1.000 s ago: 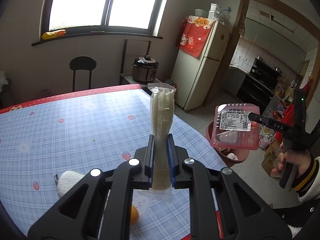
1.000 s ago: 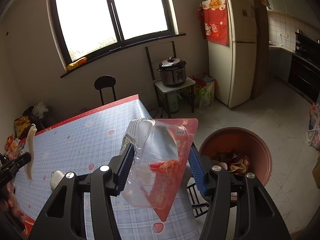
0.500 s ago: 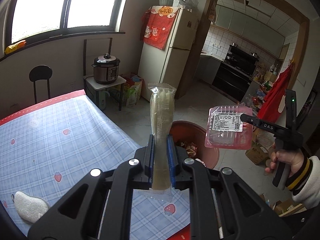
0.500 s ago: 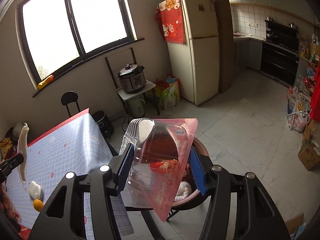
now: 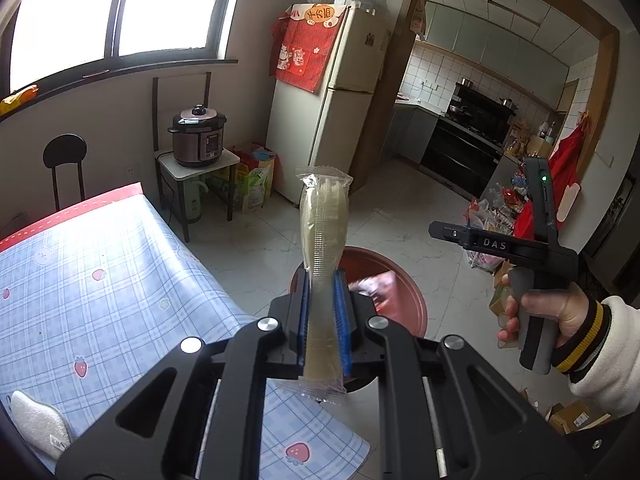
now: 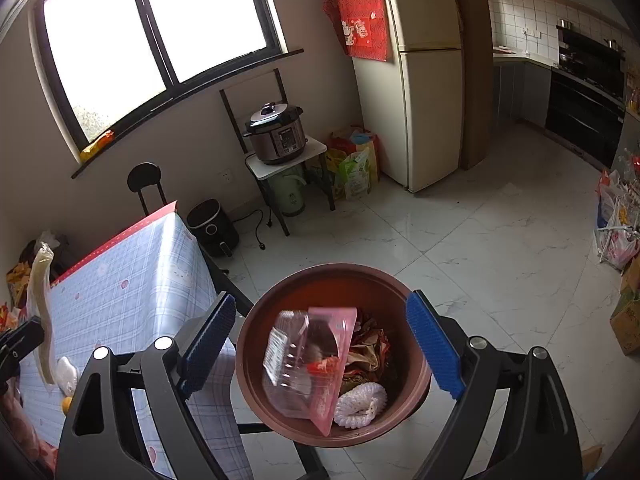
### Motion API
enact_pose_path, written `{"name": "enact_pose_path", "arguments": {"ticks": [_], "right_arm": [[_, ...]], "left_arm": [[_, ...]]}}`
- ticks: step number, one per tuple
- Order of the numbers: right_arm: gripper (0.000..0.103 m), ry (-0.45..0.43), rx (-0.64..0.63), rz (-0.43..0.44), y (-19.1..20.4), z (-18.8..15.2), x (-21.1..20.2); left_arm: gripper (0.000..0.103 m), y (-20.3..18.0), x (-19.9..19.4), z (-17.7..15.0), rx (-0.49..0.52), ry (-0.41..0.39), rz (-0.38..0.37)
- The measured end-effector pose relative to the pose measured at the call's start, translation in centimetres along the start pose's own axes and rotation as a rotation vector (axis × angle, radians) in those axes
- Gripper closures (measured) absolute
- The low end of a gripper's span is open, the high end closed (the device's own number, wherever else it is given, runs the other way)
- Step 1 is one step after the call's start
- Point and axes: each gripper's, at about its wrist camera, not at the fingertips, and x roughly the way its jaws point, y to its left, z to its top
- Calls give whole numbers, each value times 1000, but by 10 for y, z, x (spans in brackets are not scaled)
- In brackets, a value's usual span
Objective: Collect trash
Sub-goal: 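Open the right tool to drop the container into the bin, then open the left tool to drop the plastic strip into the bin, then move both tools back over the sponge and orange on the table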
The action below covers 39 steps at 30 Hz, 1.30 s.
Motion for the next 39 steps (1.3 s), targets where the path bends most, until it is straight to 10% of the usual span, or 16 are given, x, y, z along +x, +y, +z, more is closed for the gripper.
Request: {"name": "enact_pose_path", "arguments": {"ticks": [16, 20, 39], "right_arm": [[5, -24, 133, -73, -65, -33, -52], [5, -27, 169, -100, -80, -38, -59], [5, -40, 151, 3, -11, -45, -65]], "left_arm": [[87, -62, 82, 27, 86, 95, -140], [16, -81, 91, 52, 101, 32, -172], [6, 46, -35, 23, -104, -48, 109]]}}
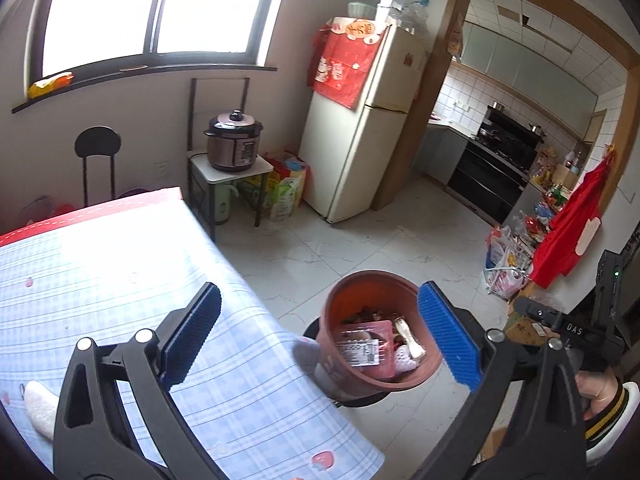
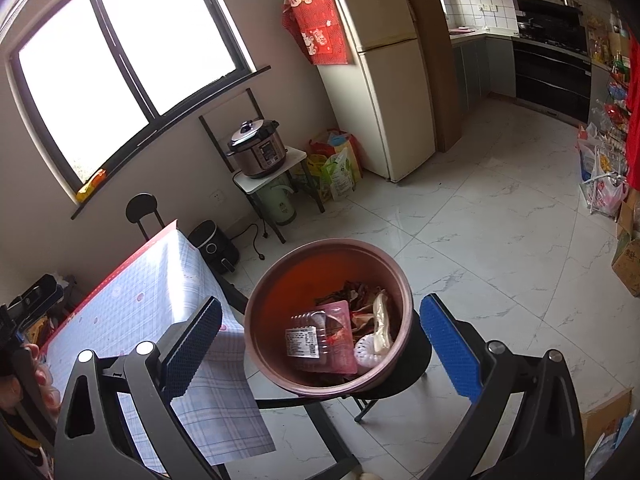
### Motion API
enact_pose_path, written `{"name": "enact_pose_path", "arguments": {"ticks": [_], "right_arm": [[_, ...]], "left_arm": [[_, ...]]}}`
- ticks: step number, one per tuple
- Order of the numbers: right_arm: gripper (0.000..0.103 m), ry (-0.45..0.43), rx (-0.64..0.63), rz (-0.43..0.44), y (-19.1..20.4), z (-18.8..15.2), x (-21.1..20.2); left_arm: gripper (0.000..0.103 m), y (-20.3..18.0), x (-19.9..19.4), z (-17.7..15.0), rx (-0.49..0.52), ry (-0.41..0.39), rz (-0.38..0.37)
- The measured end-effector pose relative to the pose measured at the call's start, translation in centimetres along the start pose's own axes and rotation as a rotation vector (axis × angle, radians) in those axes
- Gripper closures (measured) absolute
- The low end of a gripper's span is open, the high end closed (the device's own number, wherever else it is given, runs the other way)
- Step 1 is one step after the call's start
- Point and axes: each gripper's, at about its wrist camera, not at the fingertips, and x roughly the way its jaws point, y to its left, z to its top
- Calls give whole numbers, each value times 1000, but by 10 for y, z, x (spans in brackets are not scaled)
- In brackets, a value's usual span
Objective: Collect trash
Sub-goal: 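Move both tools back over the sponge and orange on the table, then grasp the orange with the right tool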
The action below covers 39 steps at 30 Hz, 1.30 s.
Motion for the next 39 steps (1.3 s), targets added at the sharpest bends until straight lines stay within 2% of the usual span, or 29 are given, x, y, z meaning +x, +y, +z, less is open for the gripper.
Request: {"name": "enact_pose_path", "arguments": {"ticks": [9, 17, 22, 25, 30, 39], "right_arm": [[5, 31, -67, 56, 77, -24, 5], [5, 109, -205, 174, 166, -60, 19], [5, 199, -295, 231, 220, -84, 35], [5, 243, -355, 274, 255, -99, 42], [5, 306, -453, 297, 309, -127, 53], [5, 448, -578, 303, 384, -191, 90]], "left_arm": [[6, 97, -107, -34, -67, -96, 201], [6, 166, -174, -90, -128, -96, 380], [6, 208, -201, -133, -224, -69, 424], [6, 232, -214, -151, -274, -69, 451], [6, 271, -234, -175, -353, -63, 475], [6, 317, -242, -209, -422, -10, 445]]}}
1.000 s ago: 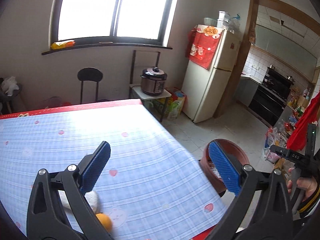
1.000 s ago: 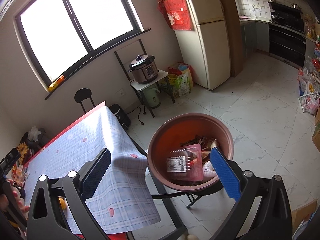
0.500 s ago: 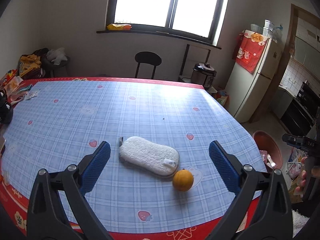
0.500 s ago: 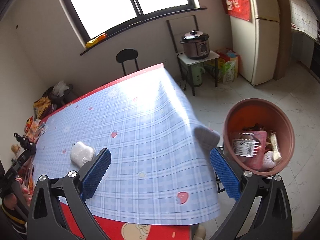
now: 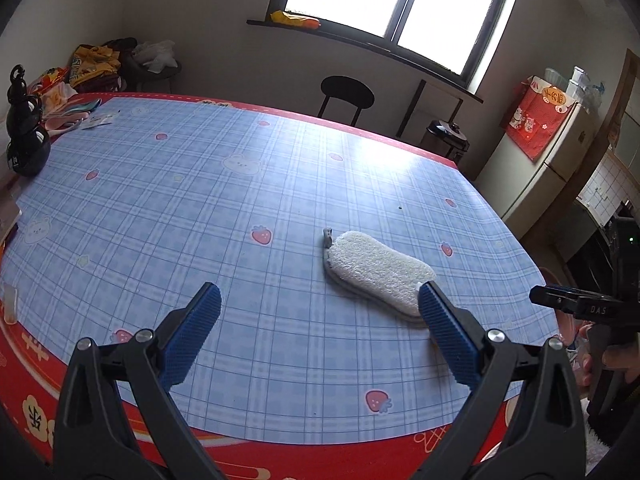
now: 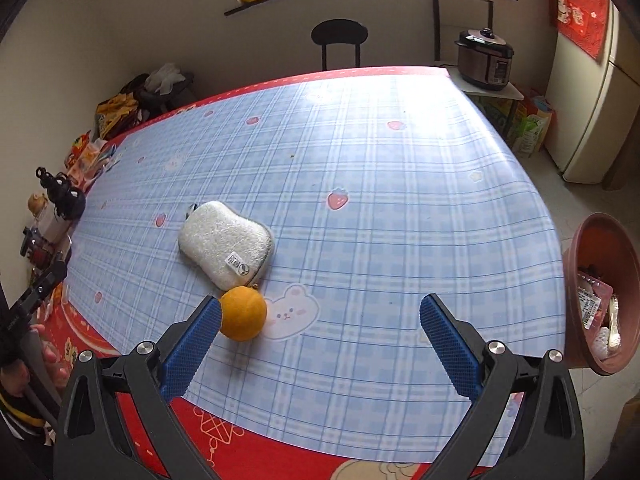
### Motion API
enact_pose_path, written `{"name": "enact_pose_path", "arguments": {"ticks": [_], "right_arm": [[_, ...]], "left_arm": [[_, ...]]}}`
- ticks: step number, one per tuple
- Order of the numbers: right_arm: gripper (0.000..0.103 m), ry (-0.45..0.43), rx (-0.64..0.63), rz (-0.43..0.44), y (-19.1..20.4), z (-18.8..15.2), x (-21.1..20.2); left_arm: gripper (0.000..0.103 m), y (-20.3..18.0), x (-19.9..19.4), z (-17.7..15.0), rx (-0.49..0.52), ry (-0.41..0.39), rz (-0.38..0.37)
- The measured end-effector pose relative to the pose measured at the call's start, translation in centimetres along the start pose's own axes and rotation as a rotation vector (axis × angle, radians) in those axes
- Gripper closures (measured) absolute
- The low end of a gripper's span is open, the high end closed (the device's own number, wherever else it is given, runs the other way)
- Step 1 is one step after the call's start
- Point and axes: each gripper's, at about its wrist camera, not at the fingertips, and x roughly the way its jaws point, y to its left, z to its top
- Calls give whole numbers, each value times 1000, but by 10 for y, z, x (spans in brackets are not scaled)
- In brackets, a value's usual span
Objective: Collect trash
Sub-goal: 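Grasp the orange with the right tool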
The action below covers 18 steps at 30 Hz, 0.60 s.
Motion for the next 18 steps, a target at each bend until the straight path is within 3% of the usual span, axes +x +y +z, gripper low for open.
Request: {"name": "enact_pose_path", "arguments": {"ticks": [3, 7, 18], "right_arm": [[5, 39, -15, 11, 20, -1, 21], [23, 102, -27, 18, 40, -6, 48], [36, 205, 61, 34, 53, -17, 90]], "left_arm": [[6, 15, 8, -3, -4, 25, -8], [6, 29, 16, -4, 1, 49, -16], [6, 59, 27, -7, 2, 97, -13]]}}
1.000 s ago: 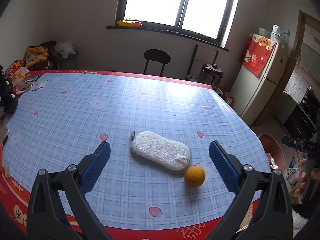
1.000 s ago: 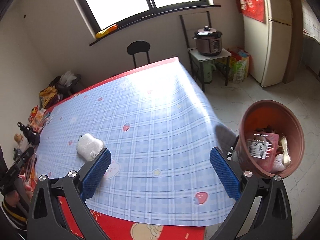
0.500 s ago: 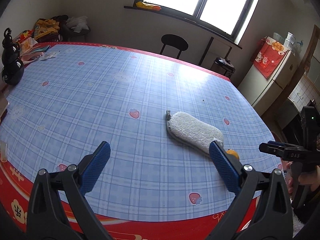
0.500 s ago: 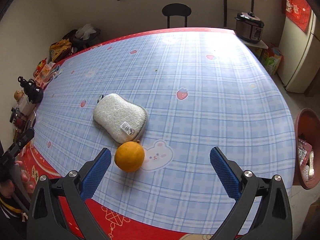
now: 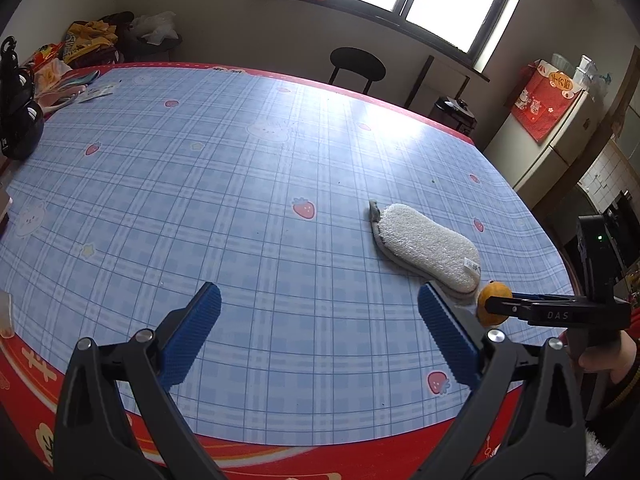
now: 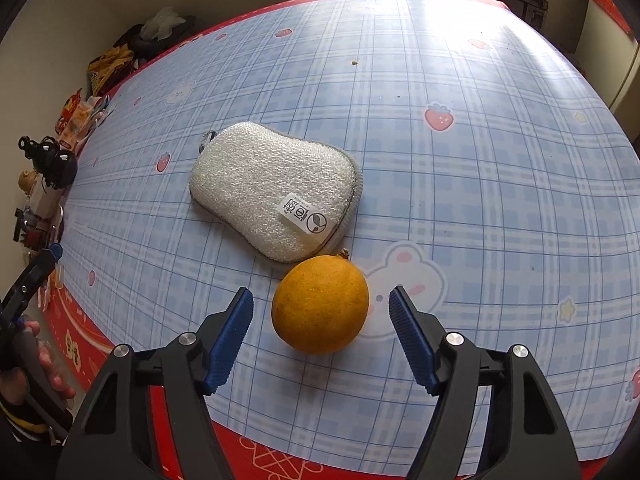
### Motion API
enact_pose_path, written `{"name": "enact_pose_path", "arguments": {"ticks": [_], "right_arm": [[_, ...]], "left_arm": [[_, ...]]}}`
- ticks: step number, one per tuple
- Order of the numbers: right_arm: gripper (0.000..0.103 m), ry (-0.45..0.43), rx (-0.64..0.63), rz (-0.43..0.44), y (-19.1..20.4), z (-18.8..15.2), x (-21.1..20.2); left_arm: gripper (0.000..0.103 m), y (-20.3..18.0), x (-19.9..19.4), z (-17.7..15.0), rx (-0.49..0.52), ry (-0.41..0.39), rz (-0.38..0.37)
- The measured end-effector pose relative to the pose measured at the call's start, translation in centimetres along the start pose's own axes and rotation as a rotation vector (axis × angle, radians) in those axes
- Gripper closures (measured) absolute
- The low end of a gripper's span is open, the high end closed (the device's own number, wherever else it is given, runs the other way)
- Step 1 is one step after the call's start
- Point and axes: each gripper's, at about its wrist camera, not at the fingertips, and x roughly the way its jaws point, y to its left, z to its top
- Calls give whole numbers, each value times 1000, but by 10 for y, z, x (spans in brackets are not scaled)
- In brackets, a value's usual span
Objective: Collect trash
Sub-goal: 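Grasp the orange with the right tool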
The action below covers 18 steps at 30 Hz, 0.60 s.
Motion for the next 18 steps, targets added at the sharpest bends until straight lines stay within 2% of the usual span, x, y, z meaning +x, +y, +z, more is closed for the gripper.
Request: {"name": "enact_pose_path", "arguments": {"ticks": [5, 7, 9, 18], "right_arm": [[40, 18, 31, 15, -4, -1, 6], [49, 22, 44, 26, -7, -1, 7], [53, 17, 48, 36, -11, -2, 4], [53, -30, 53, 36, -28, -5, -14]], "left_arm": [[6, 3, 2, -3, -7, 16, 8], [6, 3, 3, -5, -8, 23, 8], [6, 0, 4, -7, -8, 26, 3], [6, -22, 17, -5, -4, 60, -35]]}}
